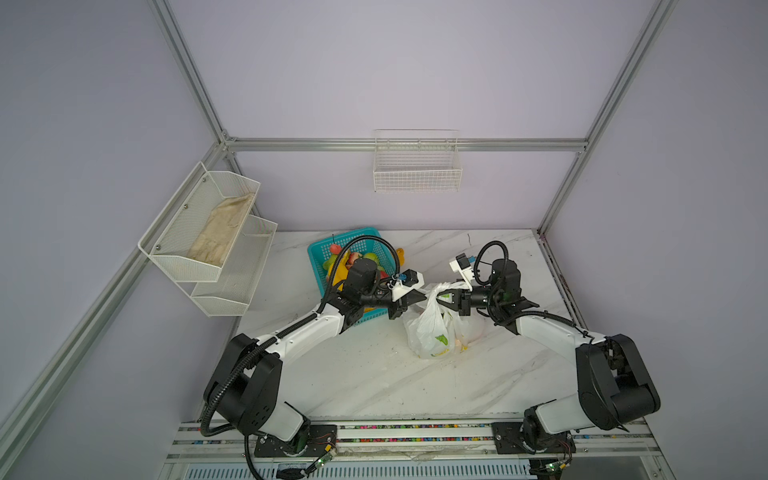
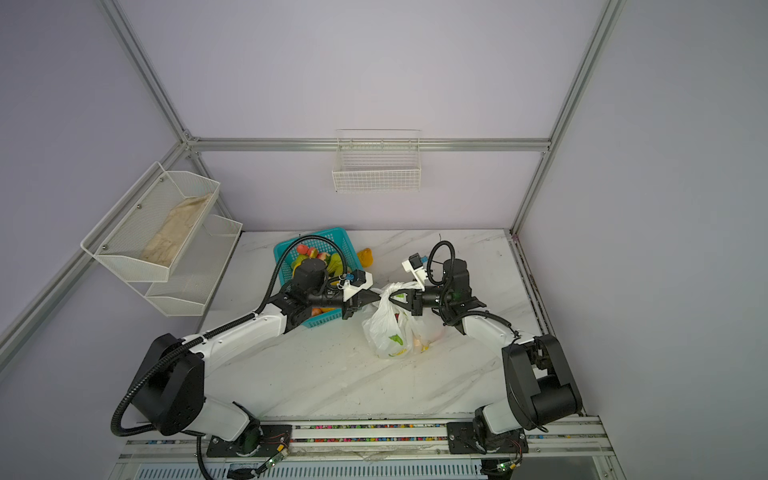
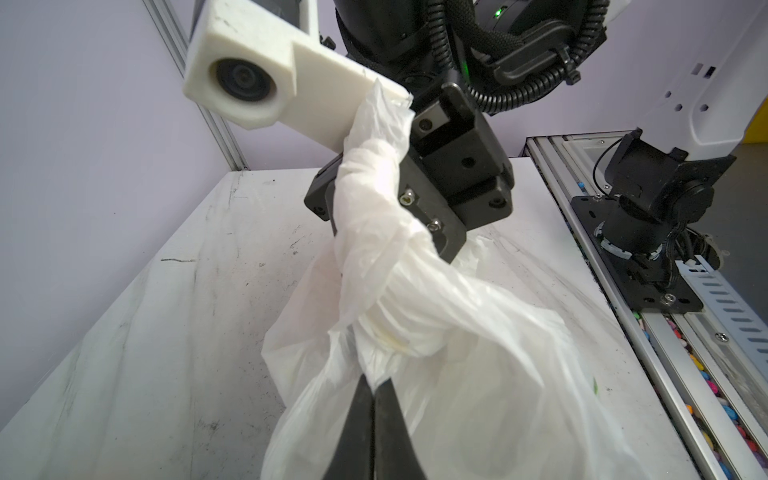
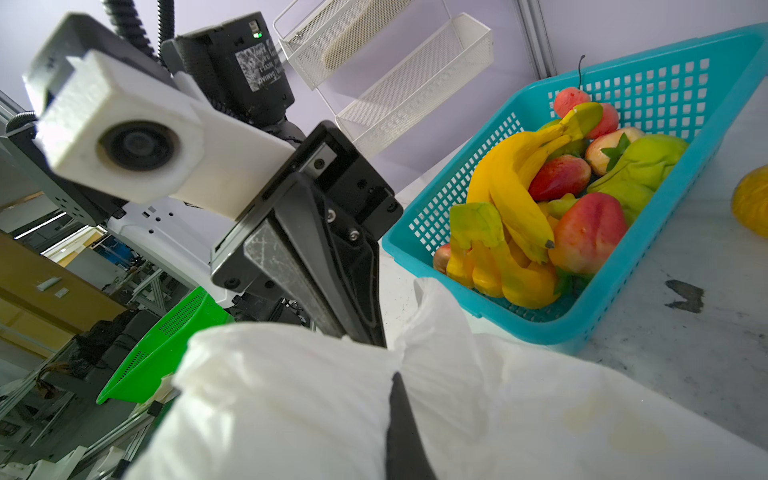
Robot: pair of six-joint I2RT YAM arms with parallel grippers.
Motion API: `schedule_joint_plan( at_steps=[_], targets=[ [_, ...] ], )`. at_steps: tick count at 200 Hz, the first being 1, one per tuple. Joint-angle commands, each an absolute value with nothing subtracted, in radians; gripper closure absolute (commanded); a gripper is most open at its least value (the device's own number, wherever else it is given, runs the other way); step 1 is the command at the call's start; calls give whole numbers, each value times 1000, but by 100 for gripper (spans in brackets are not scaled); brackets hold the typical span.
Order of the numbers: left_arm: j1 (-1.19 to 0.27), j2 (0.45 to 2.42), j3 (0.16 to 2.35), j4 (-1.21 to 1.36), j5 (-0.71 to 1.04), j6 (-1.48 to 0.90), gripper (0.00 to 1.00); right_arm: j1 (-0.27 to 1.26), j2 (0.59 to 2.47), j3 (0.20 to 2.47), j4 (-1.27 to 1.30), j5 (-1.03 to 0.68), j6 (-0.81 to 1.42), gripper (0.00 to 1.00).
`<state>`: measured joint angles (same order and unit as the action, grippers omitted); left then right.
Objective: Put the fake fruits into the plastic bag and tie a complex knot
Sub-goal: 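Hold the twisted handle taut with the left gripper while the right gripper holds the neck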
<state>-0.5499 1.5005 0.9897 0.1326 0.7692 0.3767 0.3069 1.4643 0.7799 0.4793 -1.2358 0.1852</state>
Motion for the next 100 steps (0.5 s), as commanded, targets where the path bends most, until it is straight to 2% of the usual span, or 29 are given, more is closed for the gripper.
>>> schedule_joint_plan(
  at_steps=[1, 31, 100],
  targets=[
    [-548, 1464, 1032, 196, 752, 349, 100, 302, 1430, 805, 474, -1212, 163, 100],
    [-548, 1442, 995, 212, 698, 332, 100, 282, 1415, 794, 474, -1184, 169, 100],
    [-544, 1428, 959, 223, 618, 292, 100, 244, 1379, 759, 469, -1115, 186, 78]
  ],
)
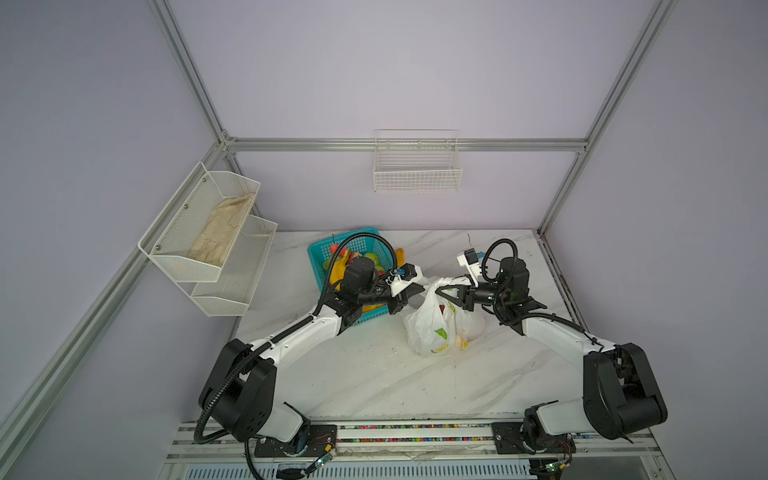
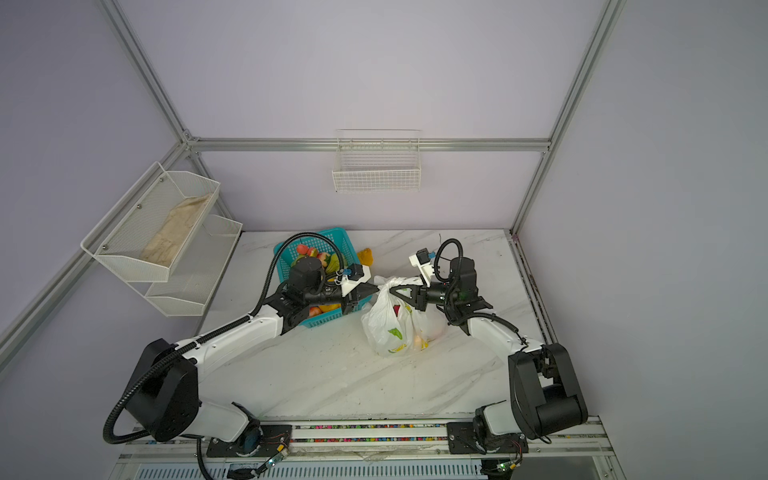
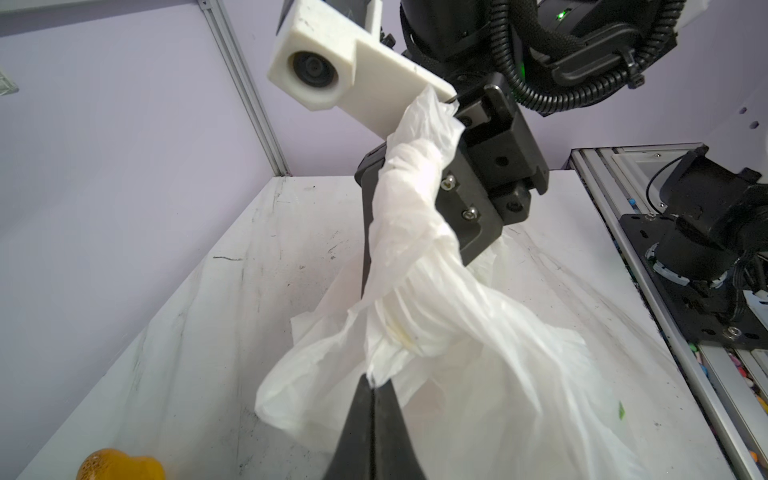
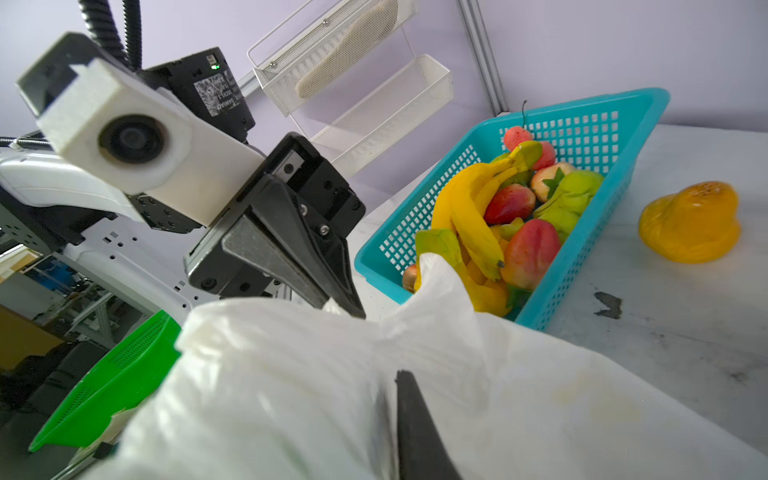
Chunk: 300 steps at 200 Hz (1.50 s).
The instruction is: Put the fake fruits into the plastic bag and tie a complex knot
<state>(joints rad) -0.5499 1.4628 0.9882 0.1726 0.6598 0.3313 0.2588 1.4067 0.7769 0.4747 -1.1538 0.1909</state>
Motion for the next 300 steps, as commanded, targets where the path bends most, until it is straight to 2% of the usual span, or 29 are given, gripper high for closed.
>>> schedule_joint_plan(
  at_steps=[1, 78, 96, 122, 174, 200, 232, 256, 300],
  targets=[
    [-543, 1428, 958, 223, 616, 291, 100, 244, 1379, 758, 469, -1114, 186, 78],
    [-543, 1423, 942, 232, 574, 244, 100, 220, 1269, 731, 454, -1038, 210, 66],
    [-544, 1422, 937, 235, 571, 244, 100, 213, 1230, 714, 443, -1003, 214, 54],
    [-543, 1424, 948, 229, 575, 242, 100, 203, 1176, 707, 414, -970, 211, 45],
    [-543, 1423, 948, 225, 577, 243, 100, 201, 1130, 737, 383, -963, 198, 43],
    [-545, 1423, 950, 223, 577, 242, 100, 202, 1156, 758, 382, -979, 198, 51],
    [-545, 1423, 947, 223, 572, 244, 100, 202, 1152, 746, 386, -974, 196, 70],
    [-545, 1387, 941, 221, 557, 243, 100, 202, 1138, 739, 388, -963, 206, 80],
    [-545, 1363, 926, 227, 434, 197, 100, 202, 1126, 757, 287, -794, 230, 98]
  ],
)
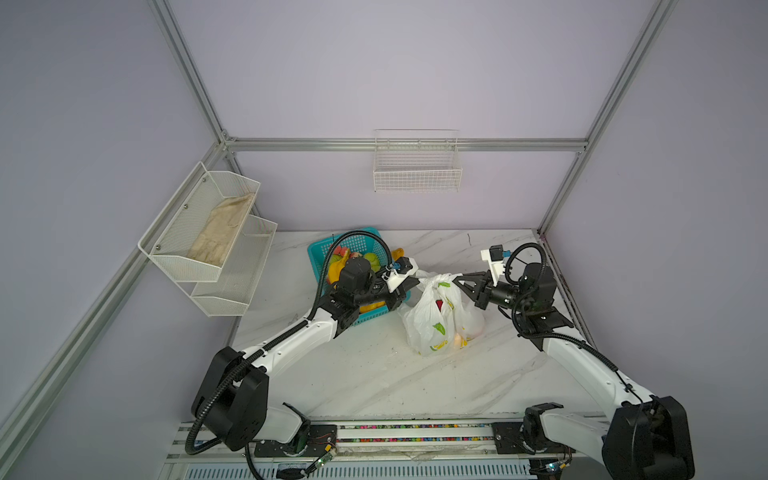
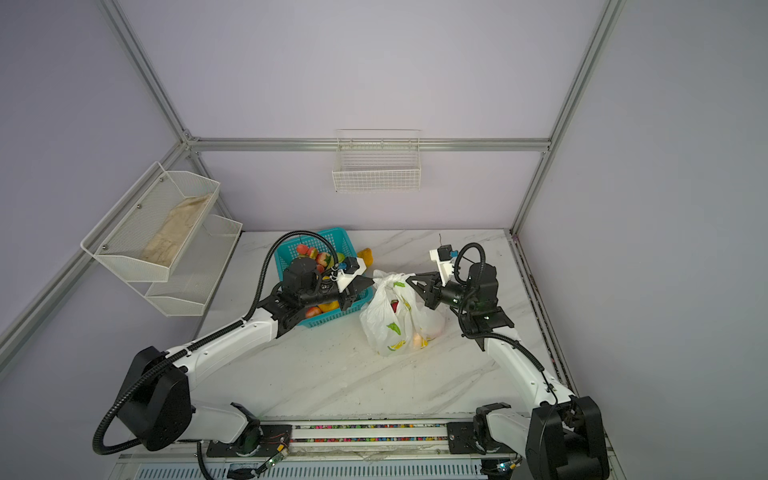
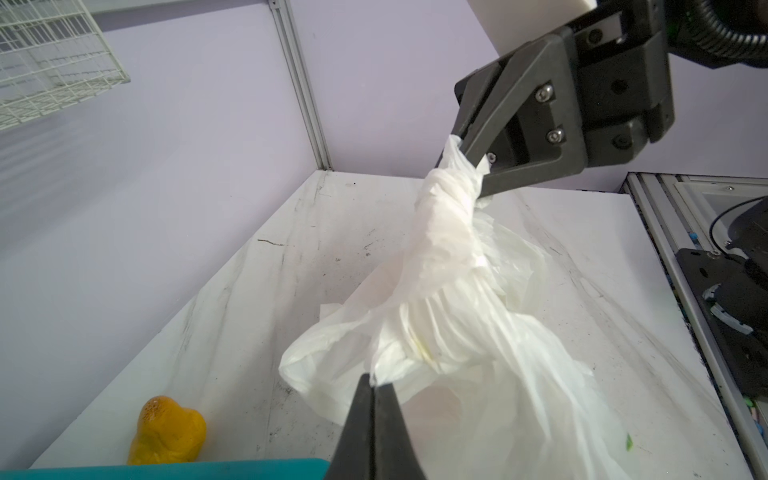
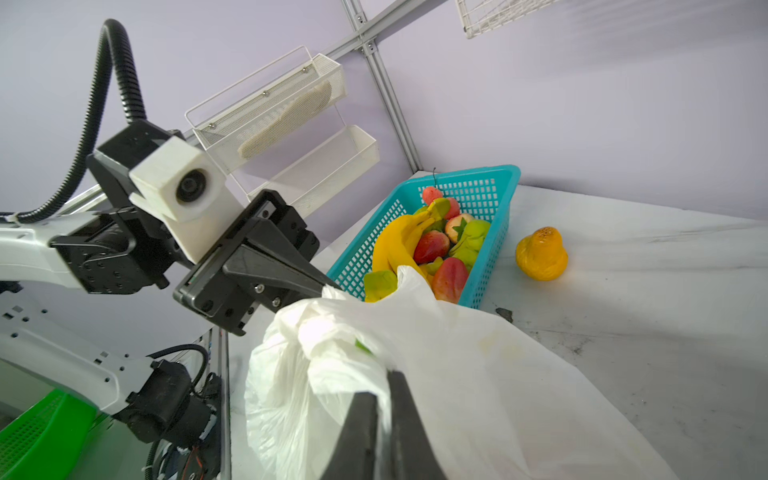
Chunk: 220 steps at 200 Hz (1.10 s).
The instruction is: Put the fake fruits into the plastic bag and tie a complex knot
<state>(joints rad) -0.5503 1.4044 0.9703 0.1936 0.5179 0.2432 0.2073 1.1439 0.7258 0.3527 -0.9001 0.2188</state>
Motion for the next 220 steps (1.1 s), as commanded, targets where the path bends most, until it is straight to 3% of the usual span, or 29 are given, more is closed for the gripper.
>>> schedule_joint_plan(
  at_steps=[1, 65, 142, 177, 202, 220],
  targets=[
    [-544, 1363, 925, 227, 432, 196, 100, 202, 1126, 757, 285, -792, 231, 98],
    [-543, 1359, 908, 233, 321, 163, 100, 202, 1132, 758, 280, -757, 266, 100],
    [-543, 1360, 900, 287, 503, 126, 100, 203, 1141, 749, 324, -786, 262, 100],
    [-567, 1350, 954, 296, 536, 3, 60, 204, 1141, 746, 327, -773, 239, 100],
    [-612, 1358, 1007, 276, 515, -37, 43, 207, 1150, 741, 364, -783, 255, 100],
    [-638, 1387, 1080, 201, 498, -45, 36, 210, 1156, 744, 374, -790, 256, 100]
  ],
)
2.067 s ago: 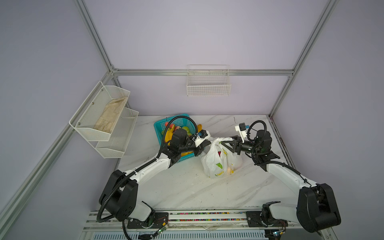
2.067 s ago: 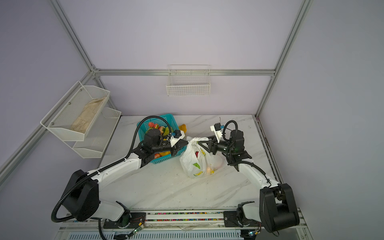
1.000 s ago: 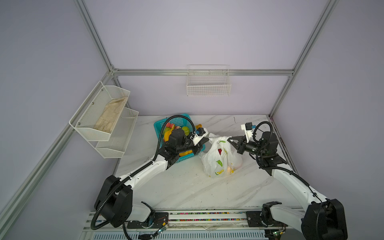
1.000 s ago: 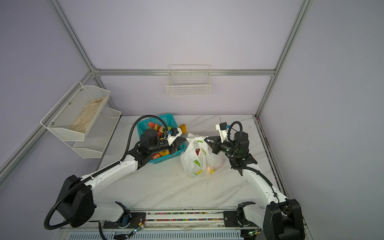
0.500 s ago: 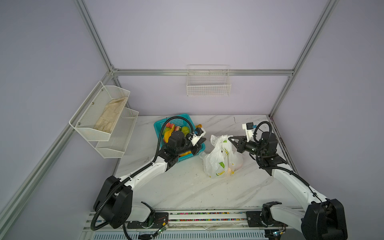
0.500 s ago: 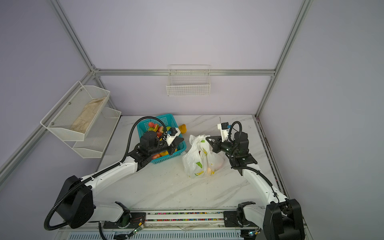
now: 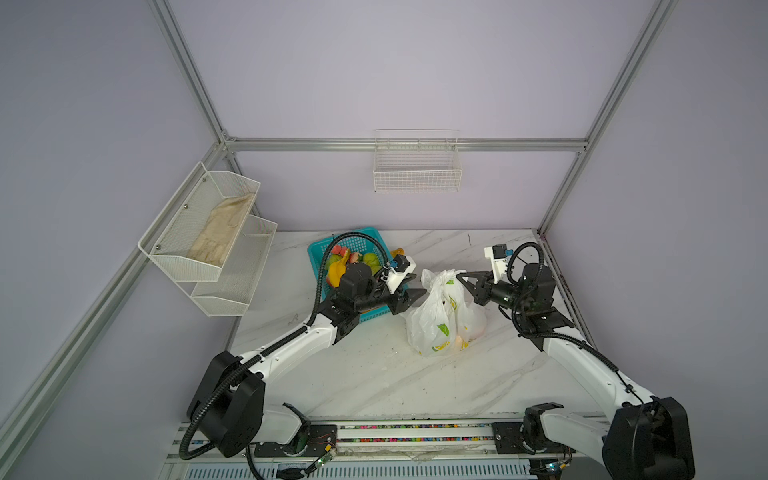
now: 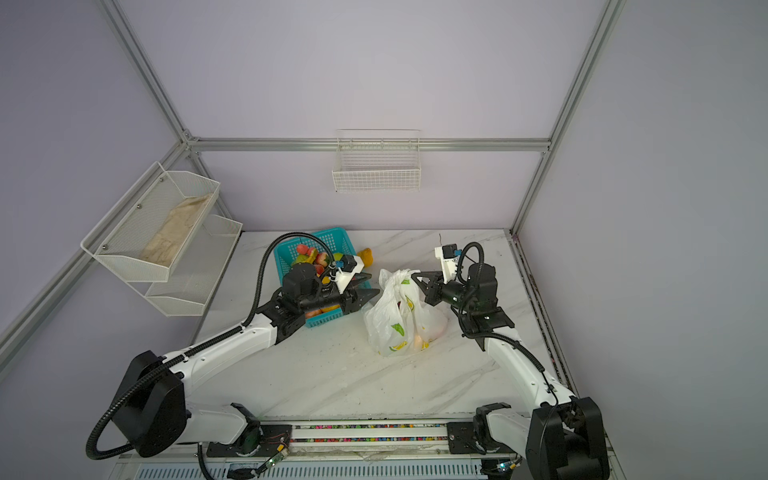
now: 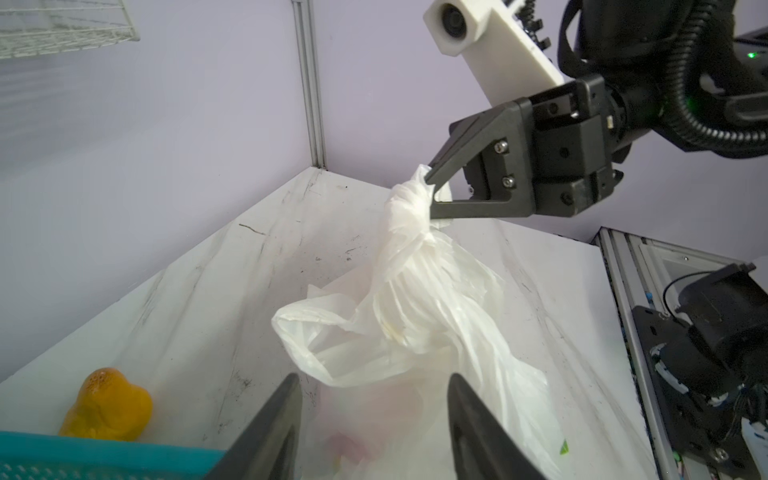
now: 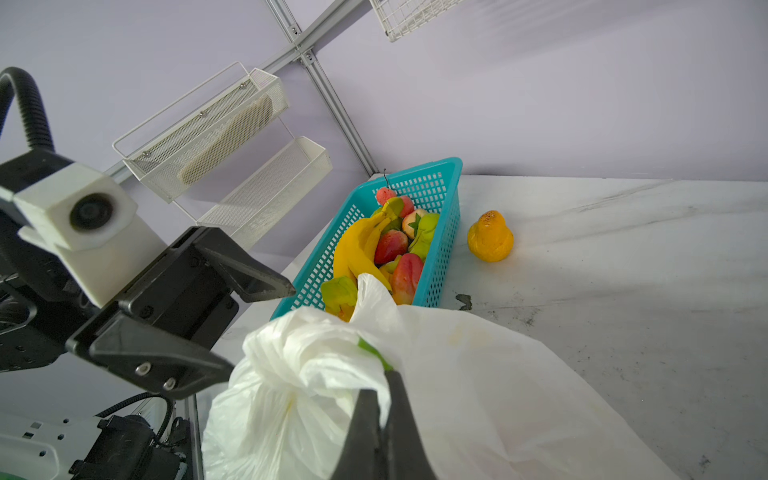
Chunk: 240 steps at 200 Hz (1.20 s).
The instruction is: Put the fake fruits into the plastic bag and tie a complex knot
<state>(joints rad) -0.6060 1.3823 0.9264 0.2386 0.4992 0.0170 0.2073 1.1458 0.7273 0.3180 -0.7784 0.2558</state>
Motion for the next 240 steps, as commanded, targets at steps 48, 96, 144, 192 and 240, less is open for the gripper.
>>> schedule_joint_plan(
  at_steps=[48, 96, 144, 192, 240],
  targets=[
    [-684, 1495, 1257, 64, 447, -56, 29, 214, 1161, 749, 384, -797, 252, 100],
    [-712, 1576, 1390, -82, 354, -12, 29, 216, 1144, 733, 391, -791, 245, 100],
    [-716, 1647, 1478, -146, 336, 13, 42, 218, 1135, 734, 392, -795, 241, 100],
    [-717, 1659, 1493, -204, 304, 73, 65, 217, 1101, 754, 335, -772, 204, 100],
    [-714, 1615, 1443, -183, 303, 237, 96, 244, 1080, 762, 305, -749, 121, 100]
  ],
)
